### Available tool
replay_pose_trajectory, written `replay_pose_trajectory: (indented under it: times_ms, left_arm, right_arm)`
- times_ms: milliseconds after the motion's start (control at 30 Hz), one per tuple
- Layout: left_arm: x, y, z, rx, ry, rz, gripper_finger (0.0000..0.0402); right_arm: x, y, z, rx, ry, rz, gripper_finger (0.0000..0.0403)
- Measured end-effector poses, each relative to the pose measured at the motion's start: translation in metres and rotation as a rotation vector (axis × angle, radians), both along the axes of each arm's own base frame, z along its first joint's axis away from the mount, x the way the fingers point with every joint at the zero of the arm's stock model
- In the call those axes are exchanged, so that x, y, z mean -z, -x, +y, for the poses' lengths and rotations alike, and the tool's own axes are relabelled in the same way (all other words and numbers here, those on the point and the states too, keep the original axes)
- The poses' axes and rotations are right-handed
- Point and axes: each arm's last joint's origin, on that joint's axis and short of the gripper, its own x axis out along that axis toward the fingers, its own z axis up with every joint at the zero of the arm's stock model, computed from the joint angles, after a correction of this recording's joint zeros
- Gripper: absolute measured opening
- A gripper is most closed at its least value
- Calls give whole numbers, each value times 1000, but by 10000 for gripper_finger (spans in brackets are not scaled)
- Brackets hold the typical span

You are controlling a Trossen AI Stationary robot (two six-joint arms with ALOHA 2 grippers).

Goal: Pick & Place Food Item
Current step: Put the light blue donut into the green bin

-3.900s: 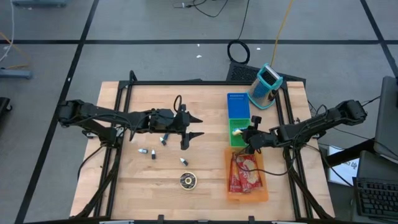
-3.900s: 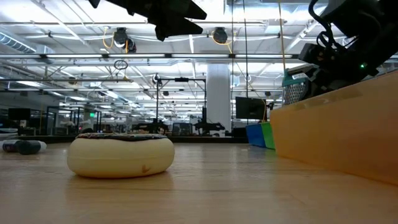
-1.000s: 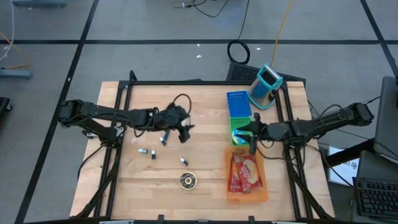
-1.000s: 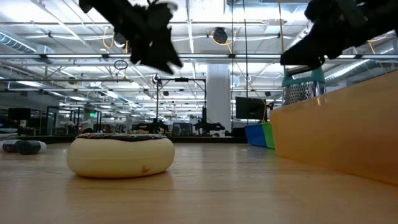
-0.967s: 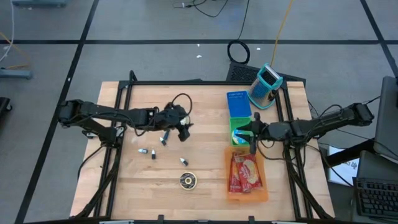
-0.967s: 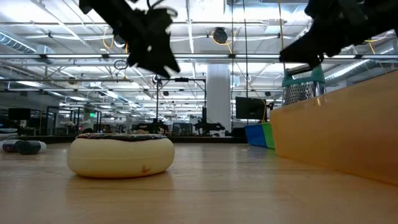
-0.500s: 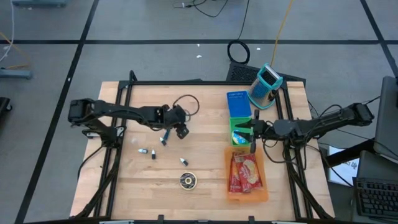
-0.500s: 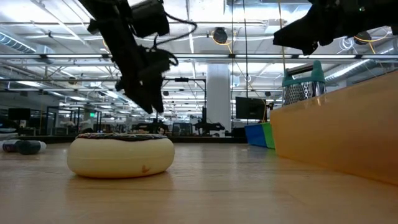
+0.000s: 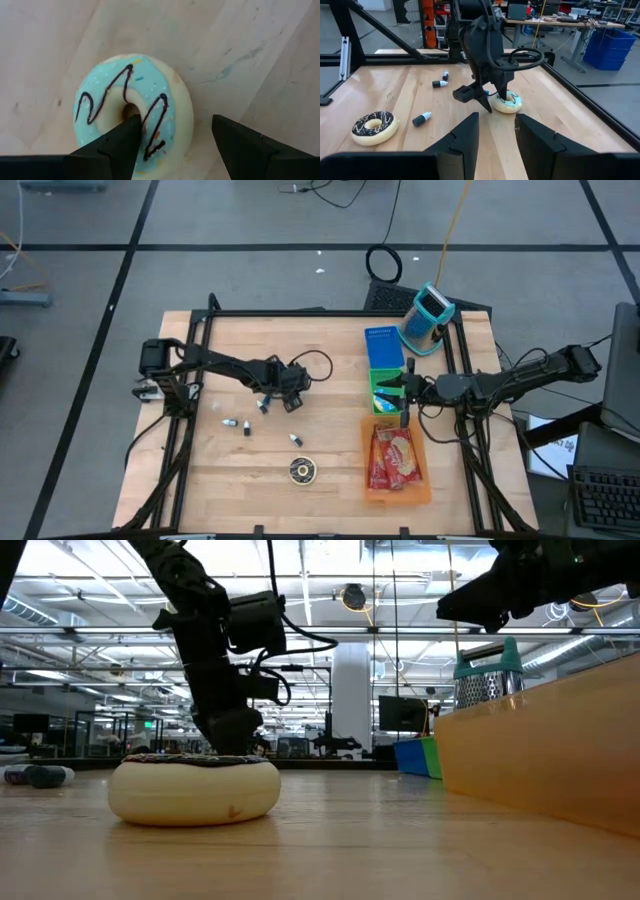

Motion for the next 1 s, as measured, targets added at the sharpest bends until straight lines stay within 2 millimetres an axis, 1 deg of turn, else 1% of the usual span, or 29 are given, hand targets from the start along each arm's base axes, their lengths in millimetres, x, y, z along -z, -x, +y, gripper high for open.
replay_pose_trajectory:
  times_ms: [167,267,333,533,700,833,900,1000]
  left_arm:
    - [1,0,0,-11,6,-2,250]
    - [1,0,0,-9,17,-7,232]
    - [1,0,0,-8,21,-7,205]
    - [1,0,0,-32,15,-12,107]
    - [-1,-2,0,-26,30,-12,53]
    - [-11,-11,1,-13,93,-20,29]
    - [-22,-20,-1,23,158,-55,23]
    - [-40,-33,-5,122,267,-109,20]
  right_arm:
    - [0,0,0,1,0,1,114]
    - [0,0,0,1,0,1,114]
    - [0,0,0,1,1,2,114]
    - [0,0,0,1,0,1,114]
    - [0,0,0,2,0,1,114]
    - [0,0,0,2,0,1,114]
    - [0,0,0,2,0,1,114]
    - [1,-1,0,2,1,5,114]
